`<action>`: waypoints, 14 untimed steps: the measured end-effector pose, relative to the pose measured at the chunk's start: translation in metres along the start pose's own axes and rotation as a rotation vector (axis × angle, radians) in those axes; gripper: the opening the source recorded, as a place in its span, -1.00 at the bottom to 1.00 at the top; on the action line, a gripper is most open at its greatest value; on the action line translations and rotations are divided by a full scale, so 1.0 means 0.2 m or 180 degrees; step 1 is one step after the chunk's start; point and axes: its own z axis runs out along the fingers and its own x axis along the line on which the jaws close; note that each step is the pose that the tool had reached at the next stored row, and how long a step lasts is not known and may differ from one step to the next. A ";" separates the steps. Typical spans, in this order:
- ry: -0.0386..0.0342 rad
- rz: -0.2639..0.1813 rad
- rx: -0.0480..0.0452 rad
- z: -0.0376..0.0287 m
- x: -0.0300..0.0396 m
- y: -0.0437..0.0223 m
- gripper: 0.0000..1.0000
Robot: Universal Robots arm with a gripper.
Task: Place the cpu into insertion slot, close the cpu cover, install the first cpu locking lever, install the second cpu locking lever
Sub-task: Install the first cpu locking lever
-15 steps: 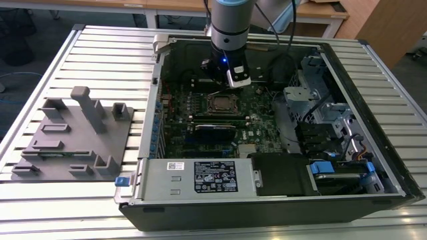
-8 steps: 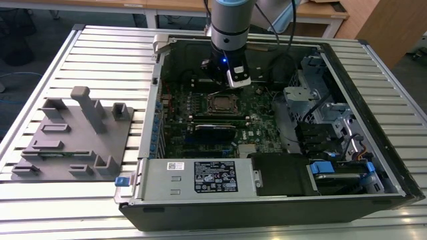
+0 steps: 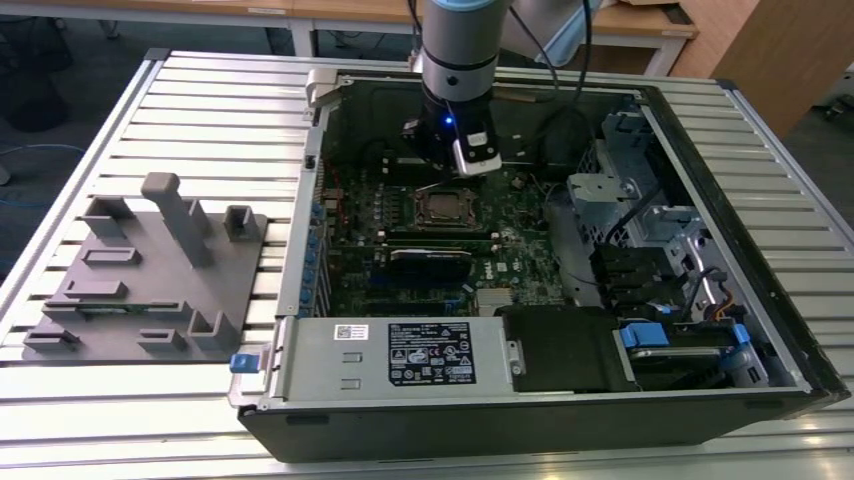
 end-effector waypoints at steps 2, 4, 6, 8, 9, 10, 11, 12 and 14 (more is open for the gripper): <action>-0.0008 0.0008 0.0022 0.001 0.002 0.005 -0.80; -0.0012 0.0012 0.0034 0.003 0.004 0.014 -0.80; -0.0015 0.0015 0.0041 0.006 0.008 0.027 -0.80; -0.0021 0.0016 0.0060 0.009 0.012 0.040 -0.80; -0.0024 0.0017 0.0070 0.010 0.013 0.043 -0.80; -0.0027 0.0018 0.0080 0.010 0.013 0.043 -0.80; -0.0031 0.0020 0.0091 0.011 0.013 0.044 -0.80; -0.0034 0.0022 0.0100 0.011 0.012 0.044 -0.80; -0.0040 0.0026 0.0116 0.013 0.013 0.045 -0.80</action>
